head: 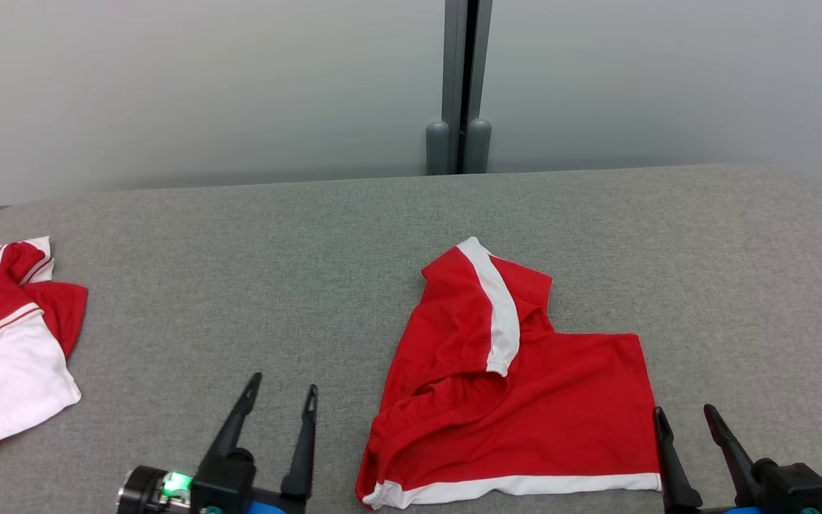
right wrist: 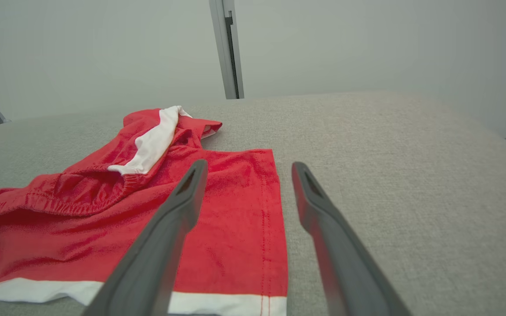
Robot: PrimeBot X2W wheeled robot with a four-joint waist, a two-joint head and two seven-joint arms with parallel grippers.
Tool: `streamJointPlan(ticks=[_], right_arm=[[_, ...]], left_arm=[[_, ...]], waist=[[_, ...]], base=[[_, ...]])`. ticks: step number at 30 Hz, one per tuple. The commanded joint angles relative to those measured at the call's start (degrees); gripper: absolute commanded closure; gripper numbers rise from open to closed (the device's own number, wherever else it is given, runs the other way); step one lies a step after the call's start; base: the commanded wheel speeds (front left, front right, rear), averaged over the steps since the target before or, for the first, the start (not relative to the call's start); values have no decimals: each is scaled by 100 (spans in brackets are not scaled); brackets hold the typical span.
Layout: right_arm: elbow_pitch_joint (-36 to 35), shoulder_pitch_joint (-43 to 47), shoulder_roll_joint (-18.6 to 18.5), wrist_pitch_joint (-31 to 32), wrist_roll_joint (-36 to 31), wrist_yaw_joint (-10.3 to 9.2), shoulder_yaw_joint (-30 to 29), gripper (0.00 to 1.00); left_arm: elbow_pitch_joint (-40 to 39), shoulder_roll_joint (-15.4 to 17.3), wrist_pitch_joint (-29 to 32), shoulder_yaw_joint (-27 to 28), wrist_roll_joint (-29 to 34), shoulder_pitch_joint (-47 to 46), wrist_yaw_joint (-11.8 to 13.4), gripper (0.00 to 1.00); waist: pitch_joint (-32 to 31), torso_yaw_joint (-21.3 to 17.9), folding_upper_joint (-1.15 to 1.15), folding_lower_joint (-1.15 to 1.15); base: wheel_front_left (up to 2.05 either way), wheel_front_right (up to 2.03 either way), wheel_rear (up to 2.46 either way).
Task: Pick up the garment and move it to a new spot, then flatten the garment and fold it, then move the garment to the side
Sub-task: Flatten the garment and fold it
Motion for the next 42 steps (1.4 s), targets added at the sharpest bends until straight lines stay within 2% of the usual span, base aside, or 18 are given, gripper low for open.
streamJointPlan(ticks=[1,10,16,23,28,42], right_arm=[[90,-86,-5,-2,-40,2,-31,0],[837,-237,-53,-2,-70,1,-133,0],[1211,-370,-45,-3,-48,1,-117,0],[1484,-485,-32,-3,13,1,-72,0],[1678,-572,-28,-2,41,1,-38,0],[2213,-646,-8,-1,232,1,222,0]], left_arm=[[33,-4,-17,-136,31,-46,-40,0],[284,128,-17,-1292,101,15,-181,0],[742,240,-17,-1840,-21,-65,-190,0],[1346,367,-17,-2202,-179,-255,-194,0],[1494,414,-17,-2465,-317,-399,-194,0],[2425,289,-16,-2560,-502,-921,-195,0]], waist=[[14,0,0,0],[106,2,0,0],[167,-33,0,0],[251,-72,0,0],[301,-73,0,0],[365,-116,0,0]], base=[[0,0,0],[0,0,0],[0,0,0],[0,0,0],[0,0,0],[0,0,0]])
